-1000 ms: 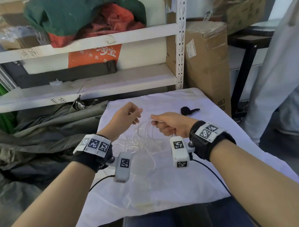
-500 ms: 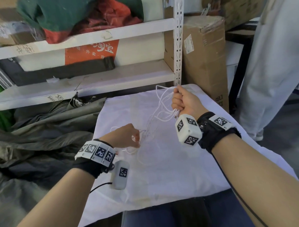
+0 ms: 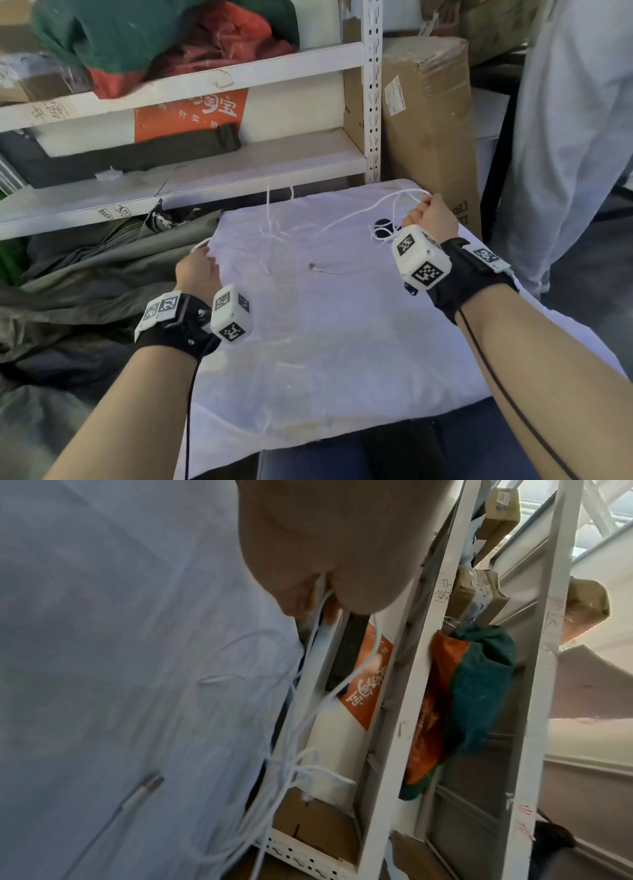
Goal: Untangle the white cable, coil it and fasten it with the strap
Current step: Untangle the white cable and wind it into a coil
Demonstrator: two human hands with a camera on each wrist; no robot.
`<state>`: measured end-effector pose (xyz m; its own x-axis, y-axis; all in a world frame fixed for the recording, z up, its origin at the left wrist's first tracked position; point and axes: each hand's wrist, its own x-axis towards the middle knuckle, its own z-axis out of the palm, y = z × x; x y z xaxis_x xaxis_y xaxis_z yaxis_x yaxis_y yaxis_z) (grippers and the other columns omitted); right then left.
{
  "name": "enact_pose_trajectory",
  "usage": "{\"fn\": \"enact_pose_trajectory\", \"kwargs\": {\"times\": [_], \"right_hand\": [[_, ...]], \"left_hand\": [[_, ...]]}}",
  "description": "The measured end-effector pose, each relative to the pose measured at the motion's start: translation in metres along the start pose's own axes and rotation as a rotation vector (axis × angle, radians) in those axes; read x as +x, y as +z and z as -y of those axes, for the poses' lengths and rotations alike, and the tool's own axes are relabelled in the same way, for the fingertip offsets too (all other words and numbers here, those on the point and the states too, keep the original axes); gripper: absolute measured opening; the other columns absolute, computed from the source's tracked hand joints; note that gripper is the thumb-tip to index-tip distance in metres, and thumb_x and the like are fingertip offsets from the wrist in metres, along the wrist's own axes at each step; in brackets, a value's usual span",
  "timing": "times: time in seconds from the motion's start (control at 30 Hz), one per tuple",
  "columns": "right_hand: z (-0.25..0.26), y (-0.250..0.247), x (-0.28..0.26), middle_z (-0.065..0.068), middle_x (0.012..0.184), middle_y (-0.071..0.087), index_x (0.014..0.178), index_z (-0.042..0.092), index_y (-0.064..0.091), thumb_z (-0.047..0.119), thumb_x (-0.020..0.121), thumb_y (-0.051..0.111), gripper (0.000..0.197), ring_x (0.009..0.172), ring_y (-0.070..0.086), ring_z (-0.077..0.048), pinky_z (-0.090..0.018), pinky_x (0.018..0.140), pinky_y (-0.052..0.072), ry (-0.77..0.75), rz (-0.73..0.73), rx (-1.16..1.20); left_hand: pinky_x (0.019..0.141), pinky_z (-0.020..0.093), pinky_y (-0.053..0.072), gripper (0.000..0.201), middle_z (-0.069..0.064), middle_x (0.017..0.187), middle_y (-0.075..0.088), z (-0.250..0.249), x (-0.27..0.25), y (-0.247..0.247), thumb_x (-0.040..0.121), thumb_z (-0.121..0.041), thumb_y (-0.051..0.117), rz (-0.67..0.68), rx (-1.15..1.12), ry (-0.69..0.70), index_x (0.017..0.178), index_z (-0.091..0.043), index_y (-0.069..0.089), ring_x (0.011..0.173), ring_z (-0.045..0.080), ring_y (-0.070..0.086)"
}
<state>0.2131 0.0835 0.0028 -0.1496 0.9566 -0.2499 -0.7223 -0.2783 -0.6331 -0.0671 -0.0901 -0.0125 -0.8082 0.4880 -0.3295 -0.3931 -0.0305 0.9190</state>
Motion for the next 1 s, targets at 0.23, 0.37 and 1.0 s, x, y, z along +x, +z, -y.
{"fn": "enact_pose_trajectory", "kwargs": {"times": [0.23,0.37,1.0], "right_hand": [[-0.009,0.015,-0.01,0.009,0.034,0.026,0.068,0.016,0.04,0.024,0.104,0.029,0.039,0.024,0.018,-0.005,-0.017,0.027,0.017,0.129,0.239,-0.117],[-0.01,0.027,-0.018,0.009,0.035,0.027,0.07,0.016,0.042,0.029,0.104,0.03,0.038,0.025,0.019,-0.004,-0.016,0.027,0.016,0.165,0.359,-0.189],[0.004,0.009,-0.015,0.007,0.032,0.023,0.065,0.017,0.036,0.024,0.103,0.031,0.039,0.024,0.017,-0.008,-0.014,0.028,0.016,0.111,0.138,-0.055]], "left_hand": [[0.085,0.035,0.042,0.056,0.01,0.145,0.035,0.009,-0.038,0.022,0.086,0.011,0.03,-0.045,0.392,0.268,0.135,-0.012,0.043,0.116,0.03,0.047],[0.075,0.006,0.034,0.056,-0.001,0.125,0.047,0.002,-0.056,0.043,0.074,0.014,0.032,0.077,0.693,0.857,0.116,-0.015,0.055,0.108,0.015,0.048],[0.053,0.018,0.044,0.023,0.002,0.066,0.055,0.009,-0.034,0.064,0.098,-0.018,0.047,0.482,0.609,0.419,0.081,-0.014,0.063,0.053,0.011,0.049]]}}
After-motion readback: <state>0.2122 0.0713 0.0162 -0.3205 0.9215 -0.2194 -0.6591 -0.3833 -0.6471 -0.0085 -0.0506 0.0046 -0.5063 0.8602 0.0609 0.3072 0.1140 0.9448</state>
